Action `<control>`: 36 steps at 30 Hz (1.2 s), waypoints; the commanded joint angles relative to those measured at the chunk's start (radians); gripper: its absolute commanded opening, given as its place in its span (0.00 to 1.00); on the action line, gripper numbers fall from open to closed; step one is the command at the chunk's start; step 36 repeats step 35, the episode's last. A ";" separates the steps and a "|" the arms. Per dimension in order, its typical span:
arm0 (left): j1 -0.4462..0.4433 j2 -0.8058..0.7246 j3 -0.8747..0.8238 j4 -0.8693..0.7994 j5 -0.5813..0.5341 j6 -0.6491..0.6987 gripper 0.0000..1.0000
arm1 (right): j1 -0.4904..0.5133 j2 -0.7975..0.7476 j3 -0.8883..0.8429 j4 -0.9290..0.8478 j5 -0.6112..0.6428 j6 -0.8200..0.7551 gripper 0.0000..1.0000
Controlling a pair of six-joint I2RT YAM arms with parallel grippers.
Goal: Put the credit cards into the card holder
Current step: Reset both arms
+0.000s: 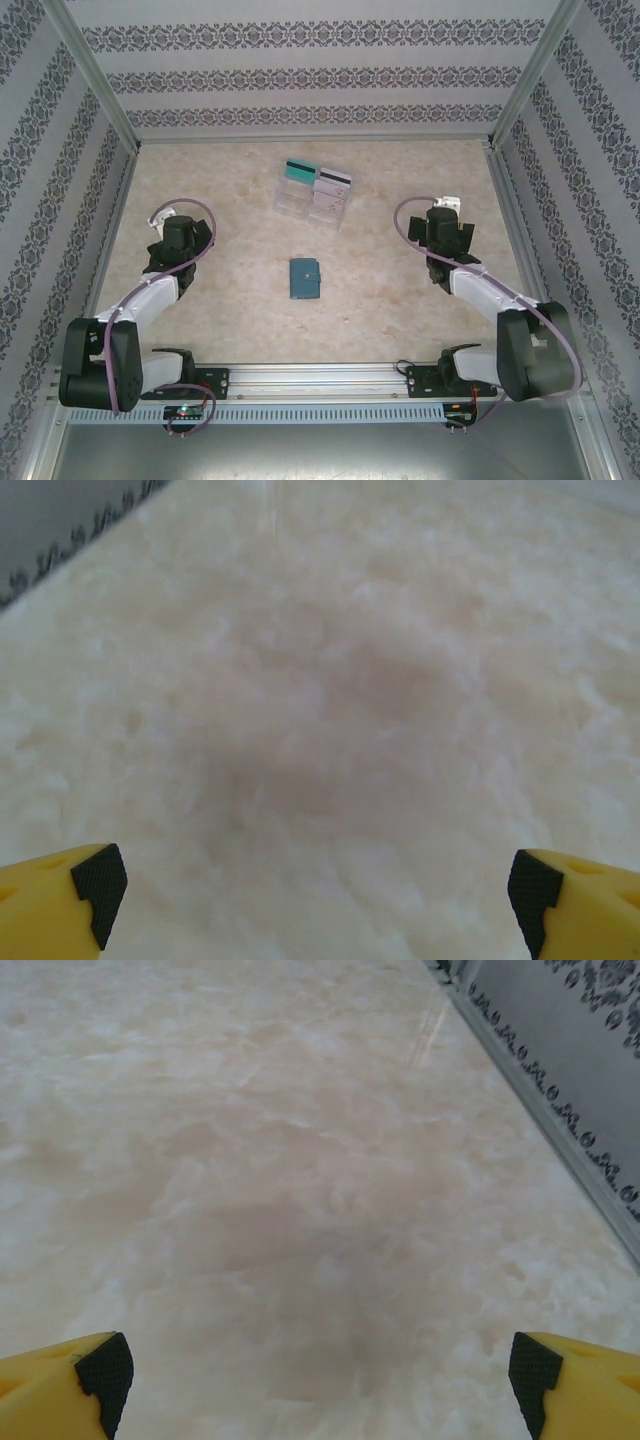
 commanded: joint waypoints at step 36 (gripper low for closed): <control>0.016 0.333 -0.101 0.662 0.293 0.387 1.00 | -0.134 0.214 -0.134 0.618 -0.370 -0.126 0.98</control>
